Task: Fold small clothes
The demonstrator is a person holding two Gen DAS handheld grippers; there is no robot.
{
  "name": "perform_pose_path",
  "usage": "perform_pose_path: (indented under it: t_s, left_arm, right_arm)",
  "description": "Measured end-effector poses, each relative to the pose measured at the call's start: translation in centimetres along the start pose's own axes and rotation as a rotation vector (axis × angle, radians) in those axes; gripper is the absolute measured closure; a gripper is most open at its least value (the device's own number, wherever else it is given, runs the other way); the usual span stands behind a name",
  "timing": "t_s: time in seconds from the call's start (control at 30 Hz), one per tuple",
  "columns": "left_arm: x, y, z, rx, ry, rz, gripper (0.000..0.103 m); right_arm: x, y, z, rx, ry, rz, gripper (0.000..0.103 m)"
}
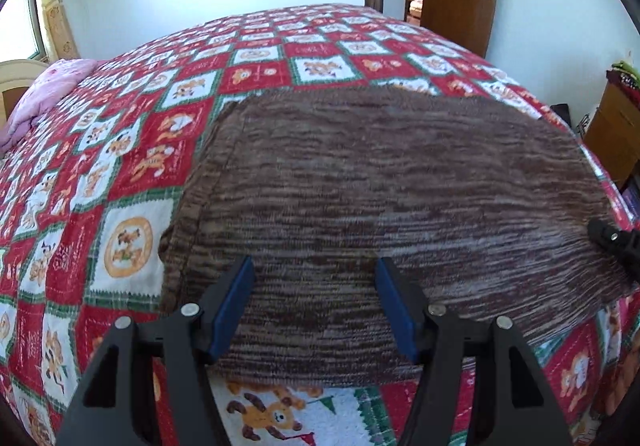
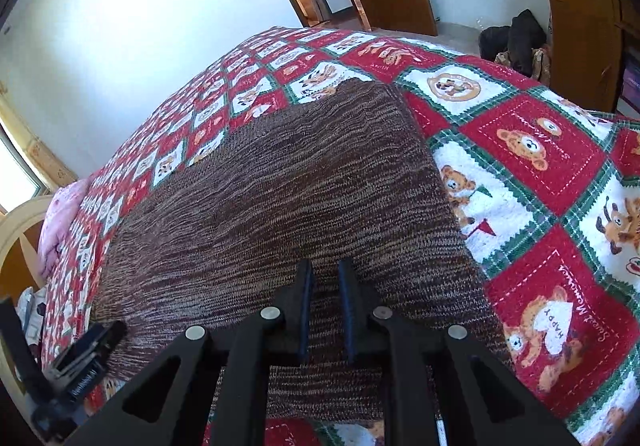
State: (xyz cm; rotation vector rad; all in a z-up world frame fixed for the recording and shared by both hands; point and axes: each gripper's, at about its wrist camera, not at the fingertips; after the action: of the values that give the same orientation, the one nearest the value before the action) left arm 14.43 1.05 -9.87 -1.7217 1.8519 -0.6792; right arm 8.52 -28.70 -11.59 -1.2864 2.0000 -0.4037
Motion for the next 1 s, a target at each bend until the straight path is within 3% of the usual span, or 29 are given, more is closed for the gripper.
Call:
perform_pose_path:
  t_s: [0.1,0.3,0.43,0.5,0.67,0.83,0.93,1.0]
  left_arm:
    - [0.0,0.2,-0.1,0.009,-0.016,0.004,0.033]
    - [-1.1,1.0,0.2,0.019,-0.078,-0.047,0.000]
    - [-1.2,1.4,0.1,0.034,-0.081,-0.062,0.000]
    - [-1.5,1.5,-0.2,0.042,-0.048,-0.076,0.000]
    - [-5.6,3.2,-2.6,0.138,0.169,-0.341,0.000]
    - [-7.9,4.5,-4.0,0.192,0.210,-0.558,0.002]
    - [-8.3,6.0,-3.8,0.182,0.276,-0.687,0.002]
    - [-8.1,6.2,-3.3,0.173,0.299,-0.720,0.002]
  right_arm:
    - [-0.3,0.1,0.0,0.006,0.010,-0.012,0.089]
    - [0.4,0.0,-0.1,0.018,-0.027,0.031,0.089]
    - [0.6,-0.1,-0.1,0.021,-0.043,0.049,0.089]
    - [0.6,-0.1,-0.1,0.023,-0.041,0.046,0.089]
    - [0.7,-0.1,-0.2,0.026,-0.053,0.054,0.088]
    - [0.6,-0.1,-0.2,0.027,-0.051,0.049,0.087]
    - [0.7,-0.2,-0.2,0.027,-0.060,0.055,0.086]
    - [0.7,-0.1,-0.2,0.027,-0.060,0.055,0.085]
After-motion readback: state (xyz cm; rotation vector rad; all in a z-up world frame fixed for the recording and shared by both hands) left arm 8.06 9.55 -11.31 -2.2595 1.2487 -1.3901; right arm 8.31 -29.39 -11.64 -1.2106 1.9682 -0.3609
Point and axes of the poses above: each gripper's, at about its wrist camera, not at the fingertips, and z roughly the way its jaws point, x to its right, y to its underside, and after that the axes turned 2 degrees about x, right-handed
